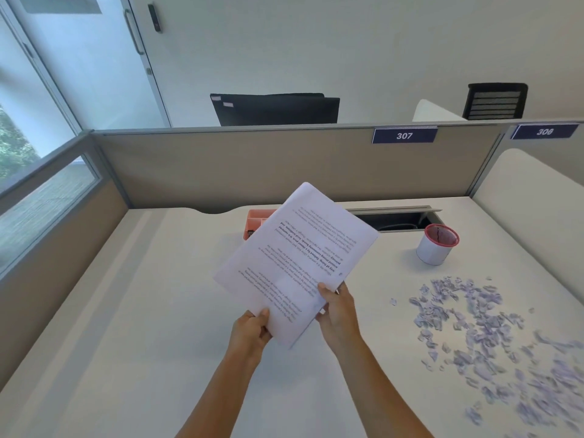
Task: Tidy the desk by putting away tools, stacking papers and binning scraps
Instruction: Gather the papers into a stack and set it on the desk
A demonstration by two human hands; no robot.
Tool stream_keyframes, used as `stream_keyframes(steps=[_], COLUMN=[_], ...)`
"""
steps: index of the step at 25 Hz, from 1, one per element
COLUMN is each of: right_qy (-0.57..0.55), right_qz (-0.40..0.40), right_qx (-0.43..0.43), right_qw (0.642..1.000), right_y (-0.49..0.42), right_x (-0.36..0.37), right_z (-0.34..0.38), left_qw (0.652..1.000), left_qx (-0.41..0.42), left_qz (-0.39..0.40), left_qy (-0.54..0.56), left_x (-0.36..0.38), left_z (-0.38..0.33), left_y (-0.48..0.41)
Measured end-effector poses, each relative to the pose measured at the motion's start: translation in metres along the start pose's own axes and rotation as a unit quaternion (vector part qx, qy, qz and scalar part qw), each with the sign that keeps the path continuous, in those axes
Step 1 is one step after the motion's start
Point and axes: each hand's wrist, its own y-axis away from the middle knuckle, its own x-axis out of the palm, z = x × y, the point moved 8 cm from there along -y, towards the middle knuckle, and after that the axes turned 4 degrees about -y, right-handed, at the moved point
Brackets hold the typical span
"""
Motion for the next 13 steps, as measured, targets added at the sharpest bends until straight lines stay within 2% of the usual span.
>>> stream_keyframes(steps=[2, 5, 8, 10, 11, 13], right_qy=[0.012, 0.080, 0.106, 0.120, 0.130, 0.151], right_qz=[-0.007, 0.009, 0.064, 0.089, 0.094, 0.099], right_qx=[-0.056, -0.080, -0.075, -0.055, -0.046, -0.034], right_qw=[0.998, 0.994, 0.989, 0.987, 0.986, 0.983], right_y=[0.000, -0.001, 0.001, 0.007, 0.010, 0.012], right_x=[0.006, -0.001, -0.013, -0.019, -0.022, -0.026], right_z=[0.010, 0.019, 0.031, 0.040, 0.043, 0.048], left_qw=[0.999, 0.997, 0.999, 0.987, 0.976, 0.958], left_qx=[-0.030, -0.059, -0.031, -0.001, 0.028, 0.104], left_qz=[0.023, 0.044, -0.028, -0.104, -0.114, -0.054], left_qy=[0.020, 0.009, -0.025, -0.123, -0.183, -0.262], left_x=[0.006, -0.001, -0.028, -0.049, -0.050, -0.026], left_z=[0.011, 0.019, 0.003, -0.020, -0.036, -0.067], left_y=[0.005, 0.012, 0.004, -0.003, -0.005, -0.005])
